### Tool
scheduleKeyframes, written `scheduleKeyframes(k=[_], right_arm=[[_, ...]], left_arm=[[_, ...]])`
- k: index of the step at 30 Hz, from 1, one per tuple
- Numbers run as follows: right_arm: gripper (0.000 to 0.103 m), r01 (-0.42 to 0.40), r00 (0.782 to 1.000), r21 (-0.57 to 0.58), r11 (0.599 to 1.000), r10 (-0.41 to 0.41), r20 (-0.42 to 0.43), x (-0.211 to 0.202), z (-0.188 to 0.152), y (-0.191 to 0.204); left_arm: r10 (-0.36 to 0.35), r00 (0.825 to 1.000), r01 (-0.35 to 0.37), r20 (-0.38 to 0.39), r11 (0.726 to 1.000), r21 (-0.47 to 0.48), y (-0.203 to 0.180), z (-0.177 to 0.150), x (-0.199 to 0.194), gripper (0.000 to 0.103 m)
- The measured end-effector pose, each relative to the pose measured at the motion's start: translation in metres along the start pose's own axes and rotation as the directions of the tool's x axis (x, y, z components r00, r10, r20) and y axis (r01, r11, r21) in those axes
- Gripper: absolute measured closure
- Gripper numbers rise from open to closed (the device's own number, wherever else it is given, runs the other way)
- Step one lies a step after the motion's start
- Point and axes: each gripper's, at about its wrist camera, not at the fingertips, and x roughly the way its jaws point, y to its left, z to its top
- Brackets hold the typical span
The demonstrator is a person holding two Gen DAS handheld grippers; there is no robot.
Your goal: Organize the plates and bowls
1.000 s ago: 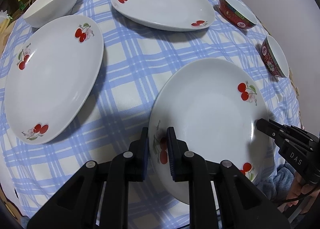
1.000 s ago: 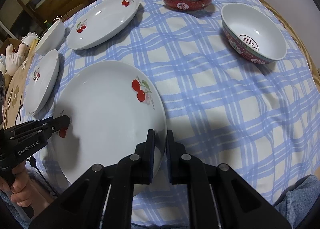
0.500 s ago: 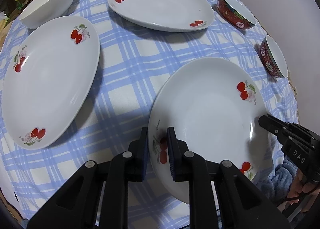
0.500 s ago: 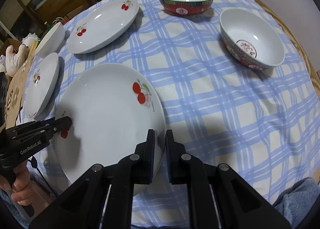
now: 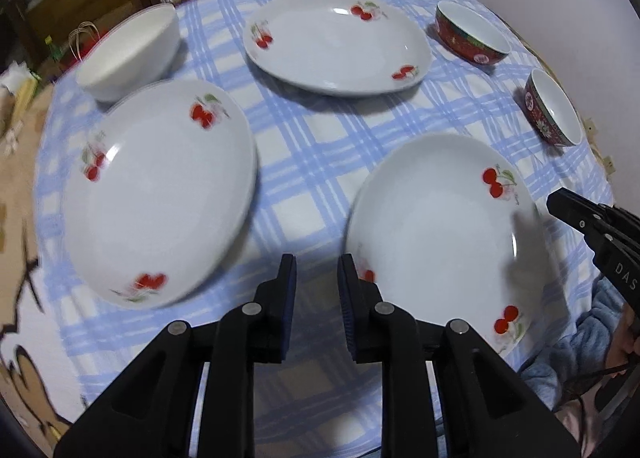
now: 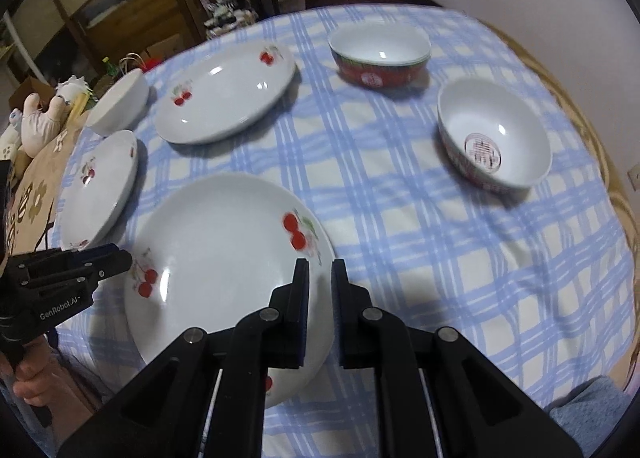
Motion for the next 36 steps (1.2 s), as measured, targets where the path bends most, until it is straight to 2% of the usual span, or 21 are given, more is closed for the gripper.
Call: scheduleKeyframes(k=[4,5,6,8,10,11,12,15,17,20,23,29,31,34,36], right_arm=[[0.088,0.005,1.0,-0.048,0.999,-0.004,0.03,-0.006,0.004,0.014],[0.08,0.009,0.999,-0.057,0.998,-0.007,0.043,-0.008,0.005,0.017],[0.068,0.015,0.998,-0.066,0.998,-0.011,0.061,-0.012,0.006,0.021],[0.057,0.025,0.996,-0.076,0.997,-0.018,0.087,-0.018,0.008,0.027],[0.054,0.037,0.992,-0.093,0.995,-0.026,0.12,-0.024,0.012,0.036],[0.047,0.051,0.99,-0.102,0.993,-0.036,0.137,-0.026,0.014,0.04],[0.035,0.06,0.988,-0.108,0.992,-0.043,0.15,-0.028,0.015,0.043],[0.017,0.094,0.976,-0.128,0.987,-0.067,0.206,-0.036,0.02,0.056],[0.012,0.112,0.97,-0.145,0.983,-0.076,0.231,-0.038,0.024,0.064],[0.008,0.134,0.962,-0.158,0.978,-0.09,0.258,-0.039,0.029,0.076],[0.0,0.142,0.953,-0.154,0.978,-0.093,0.289,-0.04,0.035,0.088],[0.0,0.092,0.956,-0.166,0.982,-0.04,0.29,-0.031,0.048,0.112],[0.0,0.074,0.957,-0.171,0.983,-0.022,0.289,-0.025,0.053,0.121],[0.0,0.05,0.957,-0.182,0.982,0.006,0.292,-0.018,0.06,0.135],[0.0,0.037,0.957,-0.19,0.981,0.02,0.29,-0.011,0.063,0.145]], left_arm=[[0.011,0.999,-0.01,0.037,0.999,-0.034,0.017,0.004,-0.019,0.079],[0.017,0.999,-0.016,0.045,0.999,-0.038,0.021,0.005,-0.023,0.077],[0.026,0.998,-0.023,0.055,0.999,-0.044,0.025,0.007,-0.028,0.076],[0.033,0.997,-0.03,0.066,0.998,-0.054,0.032,0.008,-0.036,0.066],[0.045,0.996,-0.04,0.081,0.997,-0.063,0.039,0.009,-0.042,0.061],[0.055,0.995,-0.049,0.085,0.997,-0.062,0.042,0.009,-0.045,0.057],[0.067,0.994,-0.061,0.091,0.996,-0.061,0.046,0.01,-0.048,0.055],[0.093,0.99,-0.087,0.105,0.994,-0.059,0.057,0.012,-0.056,0.045],[0.104,0.988,-0.096,0.111,0.993,-0.069,0.064,0.014,-0.06,0.031],[0.141,0.981,-0.128,0.136,0.987,-0.098,0.08,0.016,-0.066,0.02],[0.186,0.972,-0.171,0.144,0.979,-0.111,0.093,0.018,-0.069,0.017],[0.242,0.963,-0.225,0.119,0.964,-0.143,0.122,0.02,-0.069,0.016],[0.286,0.948,-0.256,0.139,0.946,-0.199,0.132,0.018,-0.071,0.017],[0.285,0.944,-0.241,0.163,0.939,-0.246,0.143,0.015,-0.07,0.017],[0.304,0.937,-0.257,0.175,0.935,-0.246,0.146,0.013,-0.068,0.017]])
